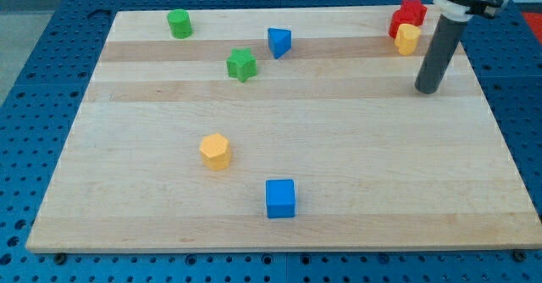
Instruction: Nudge blue cube a bit down
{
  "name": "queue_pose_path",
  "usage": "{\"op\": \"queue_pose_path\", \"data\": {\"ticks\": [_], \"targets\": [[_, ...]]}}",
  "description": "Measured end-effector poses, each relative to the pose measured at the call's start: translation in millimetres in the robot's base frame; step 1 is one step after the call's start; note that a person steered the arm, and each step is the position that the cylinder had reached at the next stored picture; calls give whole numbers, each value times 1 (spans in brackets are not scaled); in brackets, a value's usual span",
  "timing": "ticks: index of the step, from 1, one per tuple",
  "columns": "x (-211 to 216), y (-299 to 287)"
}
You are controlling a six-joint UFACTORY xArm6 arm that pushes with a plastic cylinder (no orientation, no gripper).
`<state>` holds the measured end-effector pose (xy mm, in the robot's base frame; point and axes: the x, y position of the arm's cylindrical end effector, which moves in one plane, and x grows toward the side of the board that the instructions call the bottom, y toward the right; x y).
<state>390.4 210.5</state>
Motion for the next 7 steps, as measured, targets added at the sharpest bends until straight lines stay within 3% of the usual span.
{"op": "queue_pose_path", "data": {"ticks": [7], "targets": [[15, -65]]}}
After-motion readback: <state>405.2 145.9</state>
